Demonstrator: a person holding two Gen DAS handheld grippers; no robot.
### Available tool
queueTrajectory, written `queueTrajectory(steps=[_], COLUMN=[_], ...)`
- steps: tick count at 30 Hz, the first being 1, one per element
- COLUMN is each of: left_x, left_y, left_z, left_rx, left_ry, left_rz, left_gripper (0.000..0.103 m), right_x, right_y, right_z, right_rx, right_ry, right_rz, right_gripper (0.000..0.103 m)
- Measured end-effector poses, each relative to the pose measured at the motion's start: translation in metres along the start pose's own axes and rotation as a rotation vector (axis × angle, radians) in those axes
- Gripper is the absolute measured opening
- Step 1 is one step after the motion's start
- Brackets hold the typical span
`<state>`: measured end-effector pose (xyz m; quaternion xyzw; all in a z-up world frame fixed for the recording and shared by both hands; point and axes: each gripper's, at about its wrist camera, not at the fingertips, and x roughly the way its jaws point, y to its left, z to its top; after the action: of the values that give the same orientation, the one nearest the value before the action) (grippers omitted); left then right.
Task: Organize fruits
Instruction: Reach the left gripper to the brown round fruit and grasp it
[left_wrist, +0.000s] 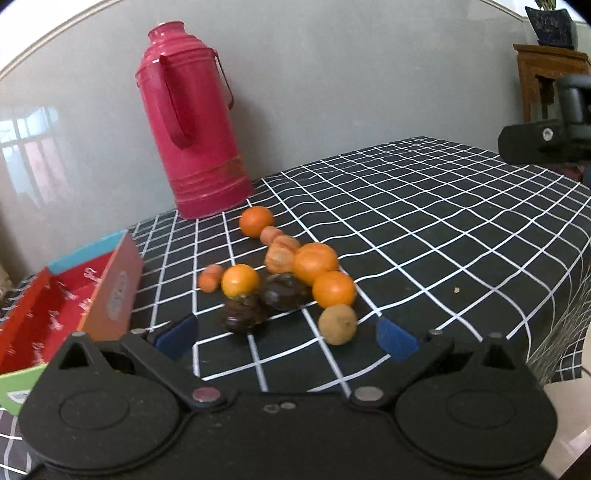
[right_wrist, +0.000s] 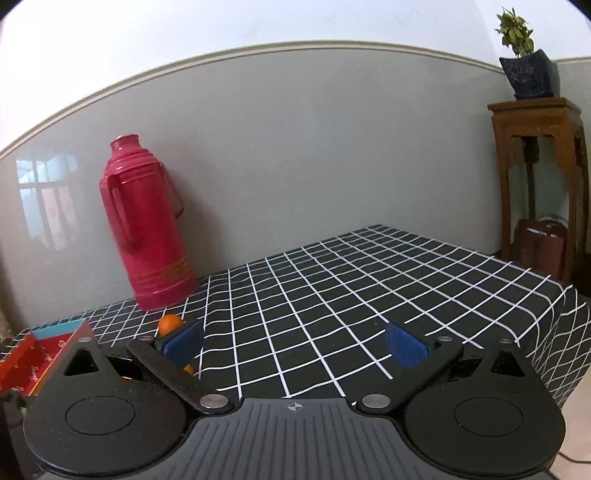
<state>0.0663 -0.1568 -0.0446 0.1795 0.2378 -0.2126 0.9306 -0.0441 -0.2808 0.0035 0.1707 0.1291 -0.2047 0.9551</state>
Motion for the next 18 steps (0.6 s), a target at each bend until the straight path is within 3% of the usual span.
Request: queueTrajectory(steps=[4, 6, 7, 8, 12, 14, 18], left_x=[0.011, 0.015, 0.018, 0.022, 0.021, 0.019, 0.013], left_y=[0.002, 0.003, 0.004, 0.004, 0.003, 0.001, -0.003], left_z=[-0.001, -0.001, -0.001, 0.000, -0.001, -0.002, -0.003], left_rx=[-0.042, -0.061, -0.067, -0.075, -0.080, -0.075, -0.049], left_ry=[0.025, 0.037, 0.051, 0.066, 0.053, 0.049, 0.021], left_rz=[-0.013, -0.034, -0.058, -0.084, -0.108, -0.124, -0.102], left_gripper=[0.088, 0.072, 0.054, 0.044, 0.035, 0.015, 0.014], right_x=[0.000, 0.001, 0.002, 0.003, 0.005, 0.006, 0.008], right_y=[0.000, 0.001, 0.002, 0.003, 0.005, 0.005, 0.006], right_z=[0.000, -0.001, -0.001, -0.001, -0.002, -0.003, -0.003], right_rx=[0.007, 0.008, 0.008, 0.006, -0.002, -0.006, -0.004], right_ry=[0.002, 0.005, 0.009, 0.012, 0.019, 0.019, 0.030], right_rz=[0.009, 0.013, 0.014, 0.015, 0.023, 0.024, 0.030], right_gripper=[0.103, 0.103, 0.103, 0.103, 0.103, 0.103, 0.103])
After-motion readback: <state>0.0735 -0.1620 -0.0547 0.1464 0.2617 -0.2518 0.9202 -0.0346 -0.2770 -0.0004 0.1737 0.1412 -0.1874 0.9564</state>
